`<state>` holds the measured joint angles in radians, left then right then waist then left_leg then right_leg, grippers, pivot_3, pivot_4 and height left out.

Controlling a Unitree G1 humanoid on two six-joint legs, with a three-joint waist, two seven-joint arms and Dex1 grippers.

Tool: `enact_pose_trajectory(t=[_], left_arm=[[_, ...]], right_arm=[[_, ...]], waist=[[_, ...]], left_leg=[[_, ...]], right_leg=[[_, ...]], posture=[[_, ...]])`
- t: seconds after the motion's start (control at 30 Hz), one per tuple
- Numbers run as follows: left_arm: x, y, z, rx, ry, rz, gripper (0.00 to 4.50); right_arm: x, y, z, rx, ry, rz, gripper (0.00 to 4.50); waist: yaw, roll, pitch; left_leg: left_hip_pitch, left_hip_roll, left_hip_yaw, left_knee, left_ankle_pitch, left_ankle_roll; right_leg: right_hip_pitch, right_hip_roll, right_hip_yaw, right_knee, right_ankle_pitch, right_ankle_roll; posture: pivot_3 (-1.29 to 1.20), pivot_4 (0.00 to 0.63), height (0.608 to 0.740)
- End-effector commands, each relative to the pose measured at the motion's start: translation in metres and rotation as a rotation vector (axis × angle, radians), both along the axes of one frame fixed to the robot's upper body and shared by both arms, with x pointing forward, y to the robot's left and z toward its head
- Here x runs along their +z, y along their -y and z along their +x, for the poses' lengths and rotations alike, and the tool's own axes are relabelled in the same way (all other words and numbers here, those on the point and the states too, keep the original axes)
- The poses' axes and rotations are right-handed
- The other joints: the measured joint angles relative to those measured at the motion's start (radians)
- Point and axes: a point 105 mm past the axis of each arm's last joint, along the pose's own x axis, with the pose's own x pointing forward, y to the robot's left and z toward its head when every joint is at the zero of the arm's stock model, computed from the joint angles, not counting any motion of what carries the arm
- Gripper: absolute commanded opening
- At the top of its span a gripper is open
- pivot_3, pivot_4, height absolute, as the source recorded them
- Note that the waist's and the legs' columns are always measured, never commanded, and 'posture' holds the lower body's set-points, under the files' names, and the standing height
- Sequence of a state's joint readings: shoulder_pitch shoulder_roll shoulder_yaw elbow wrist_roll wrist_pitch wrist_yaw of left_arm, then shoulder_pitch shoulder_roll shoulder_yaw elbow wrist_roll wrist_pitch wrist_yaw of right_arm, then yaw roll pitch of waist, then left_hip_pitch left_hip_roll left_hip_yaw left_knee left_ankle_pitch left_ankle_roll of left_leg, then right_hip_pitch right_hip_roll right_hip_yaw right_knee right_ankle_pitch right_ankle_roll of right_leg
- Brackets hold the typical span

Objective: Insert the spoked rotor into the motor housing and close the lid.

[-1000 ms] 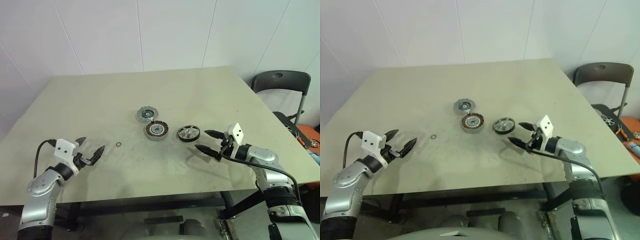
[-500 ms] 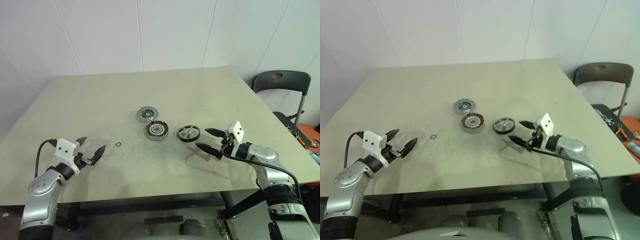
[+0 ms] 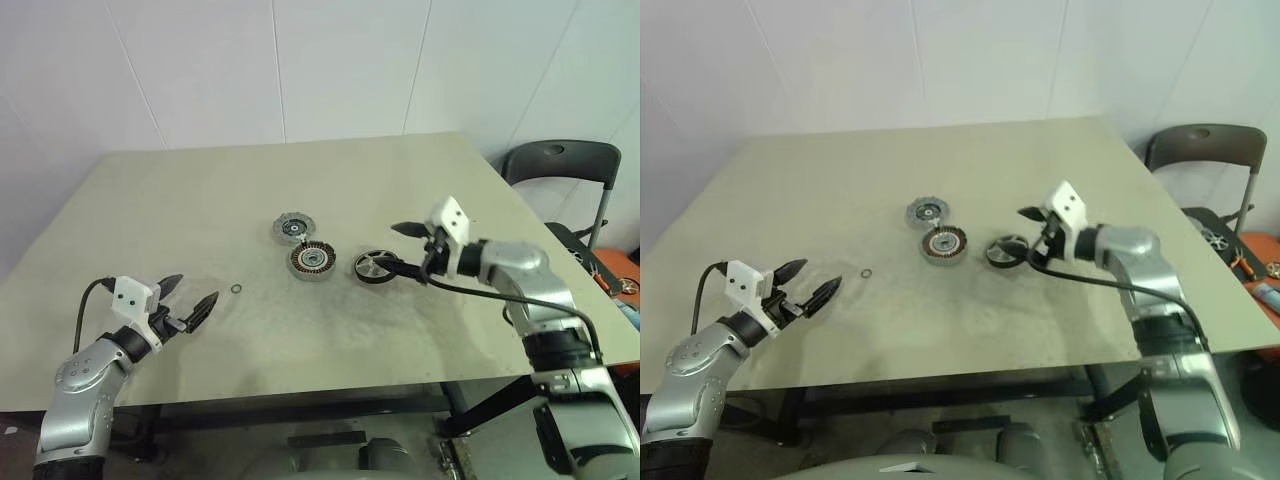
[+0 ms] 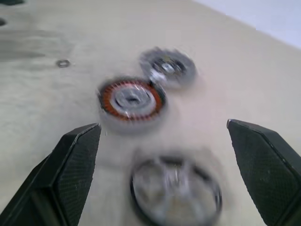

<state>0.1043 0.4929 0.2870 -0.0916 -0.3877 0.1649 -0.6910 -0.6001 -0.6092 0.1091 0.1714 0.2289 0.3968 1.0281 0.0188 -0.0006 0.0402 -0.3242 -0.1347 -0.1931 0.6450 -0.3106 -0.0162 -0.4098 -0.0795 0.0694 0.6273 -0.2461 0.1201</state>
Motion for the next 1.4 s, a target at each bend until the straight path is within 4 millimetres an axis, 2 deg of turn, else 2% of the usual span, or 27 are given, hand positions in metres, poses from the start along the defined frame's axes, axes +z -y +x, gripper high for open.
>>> enact_pose_trajectory(t=[0.03, 0.1, 0.2, 0.4, 0.57, 0.93, 1.07, 1.4], left_arm=[[0.011, 0.005, 0.001, -0.026, 0.034, 0.001, 4.49], [0.01, 0.006, 0.001, -0.03, 0.03, 0.003, 4.49], [0.011, 0.006, 0.002, -0.031, 0.033, 0.01, 4.49], [0.012, 0.005, 0.001, -0.024, 0.044, 0.014, 4.49], [0.011, 0.004, -0.002, -0.01, 0.048, 0.017, 4.49], [0.013, 0.004, 0.0, -0.006, 0.061, 0.03, 4.49], [0.015, 0.005, 0.002, -0.006, 0.07, 0.036, 4.5], [0.012, 0.007, 0.0, -0.008, 0.059, 0.031, 4.5]], right_arm=[[0.001, -0.02, 0.0, 0.065, -0.028, -0.153, 4.5], [0.003, -0.031, 0.003, 0.087, -0.048, -0.205, 4.5], [0.006, -0.063, 0.006, 0.183, -0.021, -0.319, 4.5], [-0.008, -0.097, 0.008, 0.311, -0.05, -0.464, 4.5], [-0.022, -0.107, 0.005, 0.375, -0.085, -0.554, 4.5], [-0.041, -0.111, 0.013, 0.415, -0.046, -0.697, 4.5], [-0.043, -0.115, 0.015, 0.422, -0.046, -0.703, 3.57], [-0.042, -0.129, 0.02, 0.427, -0.042, -0.715, 0.05]], waist=[[0.004, -0.001, 0.0], [0.008, -0.001, 0.0], [0.008, -0.001, 0.0], [0.013, -0.004, -0.001], [0.018, -0.003, -0.001], [0.016, -0.003, -0.001], [0.011, -0.003, -0.001], [-0.012, -0.003, -0.001]], left_leg=[[0.0, 0.0, 0.0, 0.0, 0.0, 0.0], [-0.001, 0.0, 0.001, 0.0, -0.001, 0.0], [-0.003, 0.0, 0.001, 0.0, -0.001, 0.0], [-0.014, 0.002, 0.002, 0.001, 0.002, -0.008], [-0.015, 0.002, 0.005, 0.001, 0.002, -0.008], [-0.014, 0.003, 0.005, 0.001, 0.002, -0.008], [-0.014, 0.003, 0.005, 0.001, 0.002, -0.008], [-0.014, 0.003, 0.005, 0.0, 0.002, -0.009]], right_leg=[[0.0, 0.0, 0.0, -0.001, 0.0, 0.0], [0.0, 0.0, 0.0, -0.001, 0.0, 0.0], [-0.004, 0.0, 0.0, -0.001, 0.0, 0.0], [-0.017, 0.001, -0.001, 0.002, 0.002, -0.002], [-0.019, 0.001, -0.001, 0.002, 0.002, -0.002], [-0.019, 0.002, -0.001, 0.003, 0.003, -0.003], [-0.019, 0.003, -0.001, 0.004, 0.003, -0.004], [-0.02, 0.003, -0.001, 0.004, 0.003, -0.004]], posture=[[0.0, 0.0, 0.74], [0.0, 0.0, 0.74], [0.0, 0.0, 0.74], [0.0, 0.0, 0.74], [0.0, 0.0, 0.74], [0.0, 0.0, 0.74], [0.0, 0.0, 0.74], [0.0, 0.0, 0.74]])
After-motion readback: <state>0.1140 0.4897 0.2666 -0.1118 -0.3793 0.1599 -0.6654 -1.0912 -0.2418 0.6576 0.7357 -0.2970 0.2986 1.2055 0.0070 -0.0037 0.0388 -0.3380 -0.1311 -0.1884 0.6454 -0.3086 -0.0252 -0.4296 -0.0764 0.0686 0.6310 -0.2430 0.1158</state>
